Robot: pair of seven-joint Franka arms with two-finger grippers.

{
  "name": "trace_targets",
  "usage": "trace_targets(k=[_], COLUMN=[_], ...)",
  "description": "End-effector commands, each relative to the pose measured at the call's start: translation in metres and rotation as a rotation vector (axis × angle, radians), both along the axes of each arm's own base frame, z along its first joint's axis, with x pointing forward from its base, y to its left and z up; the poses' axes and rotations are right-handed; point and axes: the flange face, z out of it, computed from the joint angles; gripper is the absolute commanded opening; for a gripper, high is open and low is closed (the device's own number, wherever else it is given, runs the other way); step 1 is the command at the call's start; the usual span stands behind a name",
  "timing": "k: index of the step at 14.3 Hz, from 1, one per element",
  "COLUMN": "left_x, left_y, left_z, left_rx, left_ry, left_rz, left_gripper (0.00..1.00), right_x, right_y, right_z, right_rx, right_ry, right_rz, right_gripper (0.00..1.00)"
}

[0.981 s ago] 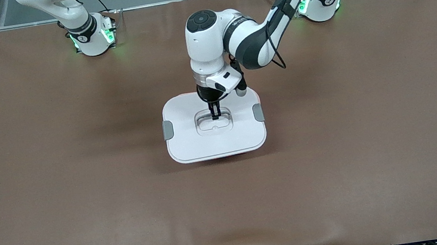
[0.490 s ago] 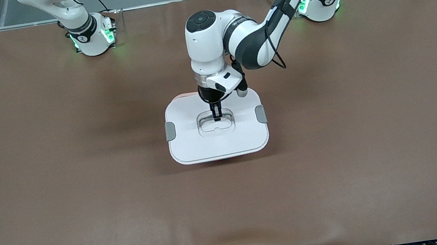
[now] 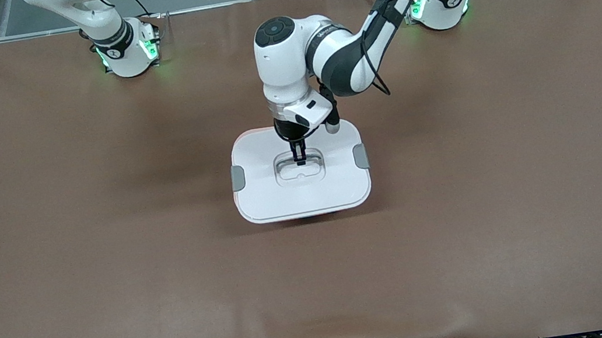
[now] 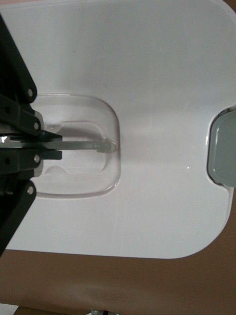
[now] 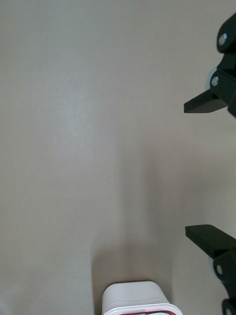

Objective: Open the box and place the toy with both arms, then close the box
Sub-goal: 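Lower the lid onto the box and press it down with the left gripper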

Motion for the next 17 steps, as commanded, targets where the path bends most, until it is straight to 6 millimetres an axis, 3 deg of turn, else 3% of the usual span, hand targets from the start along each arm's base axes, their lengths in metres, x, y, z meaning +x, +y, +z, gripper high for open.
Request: trace_targets(k=[1,7,17], left_x=[-0.006,-0.008,-0.011], left_y=[-0.005,-0.007,-0.008], left_z=[0.001,-0.001,-0.013], left_rx=[0.021,0.025,0.047], left_ry=[-0.023,-0.027,-0.013], left_rz=[-0.027,-0.04,-0.074], left_gripper=[0.0,0.0,0.0], right_x=[-0.002,-0.002,-0.004], right_y=[-0.003,-0.004,0.02], right_z=[0.004,0.002,0.004], right_rx=[-0.015,-0.014,-0.003], right_ry=[0.007,0.014,0.028], right_rz=[-0.011,-0.014,0.01], right_gripper=[1.0,1.0,1.0])
